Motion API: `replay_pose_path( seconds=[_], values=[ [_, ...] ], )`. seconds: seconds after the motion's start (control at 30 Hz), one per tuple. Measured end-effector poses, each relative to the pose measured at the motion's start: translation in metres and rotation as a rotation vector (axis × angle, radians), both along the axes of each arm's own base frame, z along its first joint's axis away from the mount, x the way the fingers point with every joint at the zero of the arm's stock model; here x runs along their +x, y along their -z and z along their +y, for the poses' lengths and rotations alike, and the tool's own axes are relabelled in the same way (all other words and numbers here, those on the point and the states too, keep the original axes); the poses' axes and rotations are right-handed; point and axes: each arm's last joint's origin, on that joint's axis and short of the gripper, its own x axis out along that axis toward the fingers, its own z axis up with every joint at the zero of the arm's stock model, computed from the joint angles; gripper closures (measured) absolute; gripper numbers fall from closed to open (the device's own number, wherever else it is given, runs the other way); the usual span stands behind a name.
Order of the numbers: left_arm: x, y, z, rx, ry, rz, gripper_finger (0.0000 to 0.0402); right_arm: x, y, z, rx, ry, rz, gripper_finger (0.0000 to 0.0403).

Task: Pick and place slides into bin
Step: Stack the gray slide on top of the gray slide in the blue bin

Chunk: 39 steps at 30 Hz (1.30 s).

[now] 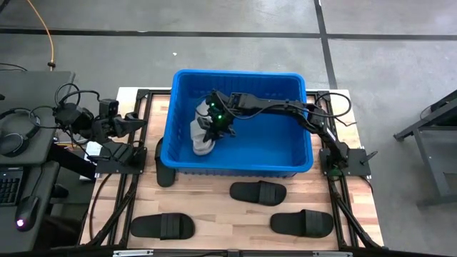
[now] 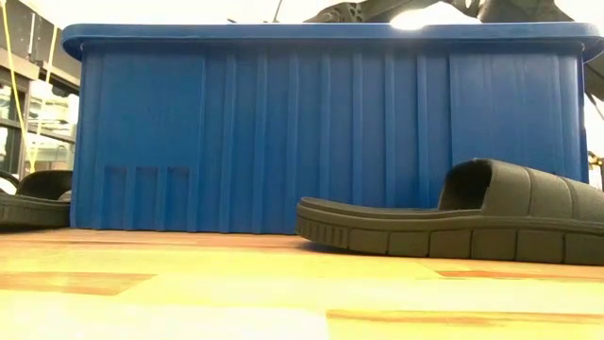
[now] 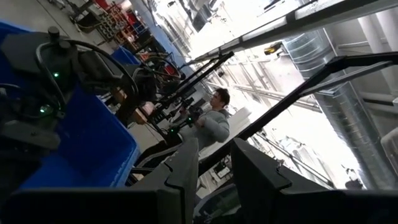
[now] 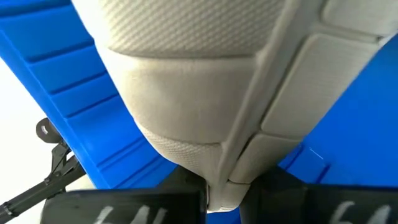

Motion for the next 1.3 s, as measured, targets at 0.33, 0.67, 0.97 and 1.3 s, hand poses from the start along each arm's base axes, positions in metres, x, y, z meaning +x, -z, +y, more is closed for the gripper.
replay_pose_path(
  seconds=[0.33,0.67,0.97,1.3],
  values=[
    [0.0,0.0,0.0,0.002,0.003,0.001,0.0314,0.0,-0.001,-0.006,-0.004,0.011,-0.022,0.0383],
    [0.0,0.0,-0.001,0.01,0.028,0.0,0.0314,0.008,-0.001,-0.006,0.064,0.026,-0.07,0.0378],
    [0.0,0.0,-0.001,0.011,0.048,-0.004,0.0314,0.006,0.0,-0.009,0.099,0.05,-0.034,0.0345],
    [0.0,0.0,-0.002,0.011,0.054,-0.005,0.0314,0.004,0.0,-0.012,0.13,0.016,-0.042,0.0338]
  ],
)
